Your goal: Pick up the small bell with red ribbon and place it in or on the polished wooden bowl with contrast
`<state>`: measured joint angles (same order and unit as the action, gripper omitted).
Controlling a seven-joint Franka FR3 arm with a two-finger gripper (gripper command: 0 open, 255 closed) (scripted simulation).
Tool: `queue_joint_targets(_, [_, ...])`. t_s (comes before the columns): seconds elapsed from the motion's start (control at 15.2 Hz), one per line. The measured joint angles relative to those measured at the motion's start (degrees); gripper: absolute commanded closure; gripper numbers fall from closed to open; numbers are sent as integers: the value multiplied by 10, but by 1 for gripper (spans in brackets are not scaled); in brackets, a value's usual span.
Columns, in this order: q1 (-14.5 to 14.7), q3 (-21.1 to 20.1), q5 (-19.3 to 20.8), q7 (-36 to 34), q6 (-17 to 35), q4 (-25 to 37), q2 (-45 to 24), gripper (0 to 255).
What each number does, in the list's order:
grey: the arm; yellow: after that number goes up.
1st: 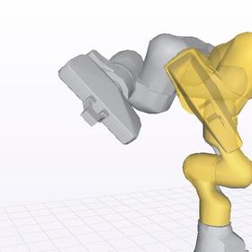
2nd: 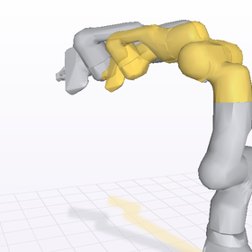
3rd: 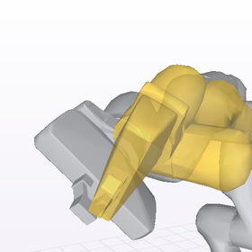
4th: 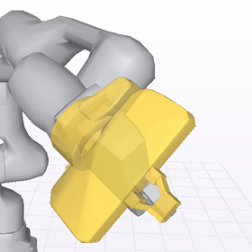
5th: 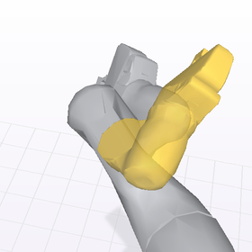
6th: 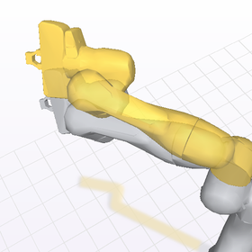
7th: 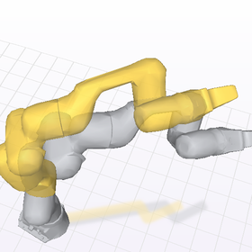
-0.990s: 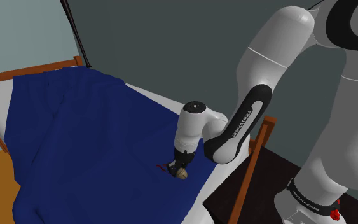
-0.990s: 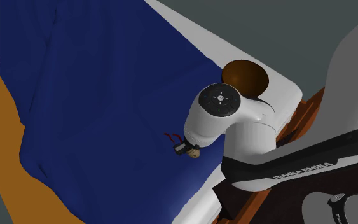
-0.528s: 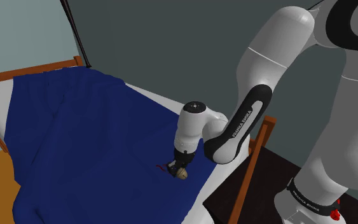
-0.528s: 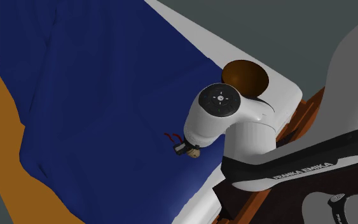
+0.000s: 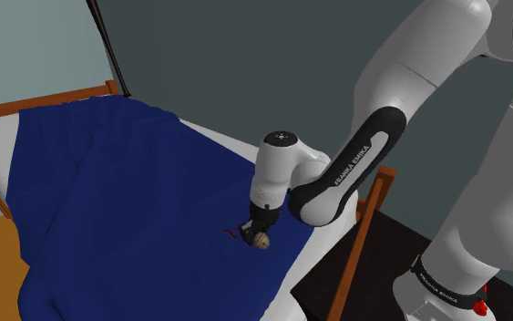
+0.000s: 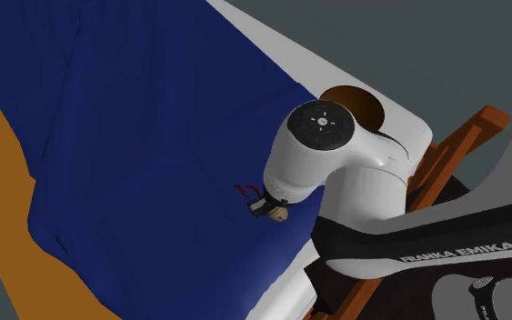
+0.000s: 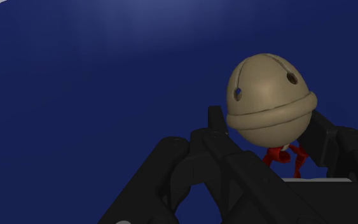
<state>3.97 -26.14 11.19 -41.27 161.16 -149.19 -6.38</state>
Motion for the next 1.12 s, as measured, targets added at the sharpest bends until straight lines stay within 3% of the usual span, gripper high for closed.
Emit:
queue_joint_targets(0.53, [-7, -23, -103, 77, -67, 1, 77, 255])
queue_joint_targets(1.12, [6, -17, -164, 120, -147, 16, 149, 255])
